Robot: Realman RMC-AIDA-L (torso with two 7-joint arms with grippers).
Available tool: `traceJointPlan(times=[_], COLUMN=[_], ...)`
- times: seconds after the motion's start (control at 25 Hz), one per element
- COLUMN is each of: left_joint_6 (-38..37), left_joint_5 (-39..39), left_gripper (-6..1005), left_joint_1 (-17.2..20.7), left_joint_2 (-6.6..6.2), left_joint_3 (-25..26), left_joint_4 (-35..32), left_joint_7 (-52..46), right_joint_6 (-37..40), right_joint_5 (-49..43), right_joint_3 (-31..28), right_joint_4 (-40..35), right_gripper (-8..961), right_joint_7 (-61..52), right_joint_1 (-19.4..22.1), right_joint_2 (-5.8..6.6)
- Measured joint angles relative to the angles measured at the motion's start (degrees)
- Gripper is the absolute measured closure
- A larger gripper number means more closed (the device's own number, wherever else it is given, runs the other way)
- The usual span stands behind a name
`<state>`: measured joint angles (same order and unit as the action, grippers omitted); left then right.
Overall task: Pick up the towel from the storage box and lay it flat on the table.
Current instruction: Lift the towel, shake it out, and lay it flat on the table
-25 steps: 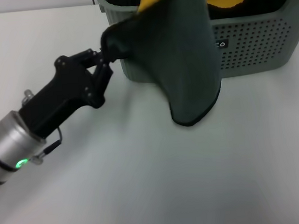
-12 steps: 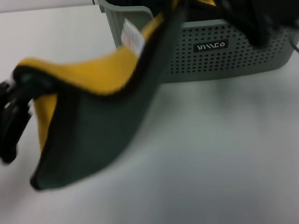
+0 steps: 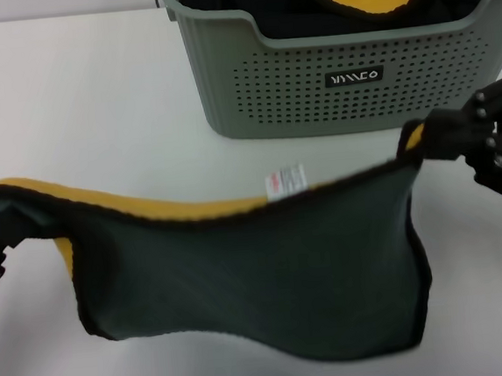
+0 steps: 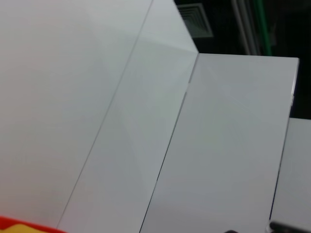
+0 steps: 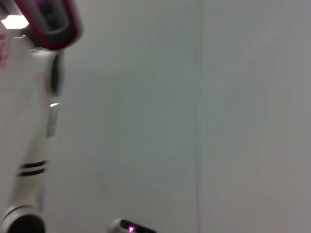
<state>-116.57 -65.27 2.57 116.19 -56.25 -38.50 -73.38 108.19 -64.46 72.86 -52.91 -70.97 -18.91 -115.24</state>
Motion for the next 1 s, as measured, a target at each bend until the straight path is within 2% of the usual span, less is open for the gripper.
traceJointPlan(times=[0.04,0.12,0.16,0.24,0.36,0.4,0.44,0.56,0.68,0.84,1.0], left_joint_6=[0.1,1.5,2.8,7.2,18.0,25.8,25.8,33.2,37.7,41.4,42.9], left_joint_5=[-0.3,-3.0,-5.0,-9.9,-16.3,-17.1,-17.1,-17.1,-17.0,-18.8,-20.8], left_gripper=[989,988,988,987,986,985,985,984,983,981,980], left_joint_1=[-0.4,-3.9,-6.4,-11.0,-17.4,-20.8,-20.8,-23.4,-25.2,-27.0,-27.0], left_joint_2=[-0.08,-0.43,-0.61,-0.98,-0.84,0.09,0.09,1.82,2.8,2.73,2.31], left_joint_3=[0.2,2.3,3.5,5.6,6.4,6.4,6.4,6.4,6.4,6.1,6.1], left_joint_4=[0.8,5.7,8.6,13.1,17.7,19.7,19.7,19.8,19.5,19.4,17.7], left_joint_7=[-0.3,0.4,0.9,1.4,1.5,2.1,2.1,3.2,4.4,4.8,4.8], right_joint_6=[-0.6,-3.5,-7.6,-11.5,-18.8,-21.4,-23.7,-30.1,-36.1,-41.7,-44.8], right_joint_5=[0.0,0.0,0.0,0.0,-0.1,-0.1,-0.1,0.0,0.0,0.1,0.1], right_joint_3=[0.0,-0.1,-0.1,-0.1,-0.2,-0.1,-0.1,0.6,1.0,2.3,4.2], right_joint_4=[3.0,9.9,16.2,21.5,28.9,29.8,30.0,30.1,31.3,31.9,32.0], right_gripper=[884,883,883,882,881,880,880,878,877,875,873], right_joint_7=[0.2,0.9,1.7,2.5,4.3,4.8,5.2,5.4,5.4,5.1,4.7], right_joint_1=[-0.7,-2.5,-5.1,-7.8,-11.3,-11.9,-12.2,-12.6,-13.7,-14.3,-14.4], right_joint_2=[-0.11,-0.19,-0.22,-0.23,-0.31,-0.46,-0.63,-0.94,-0.98,-0.96,-0.95])
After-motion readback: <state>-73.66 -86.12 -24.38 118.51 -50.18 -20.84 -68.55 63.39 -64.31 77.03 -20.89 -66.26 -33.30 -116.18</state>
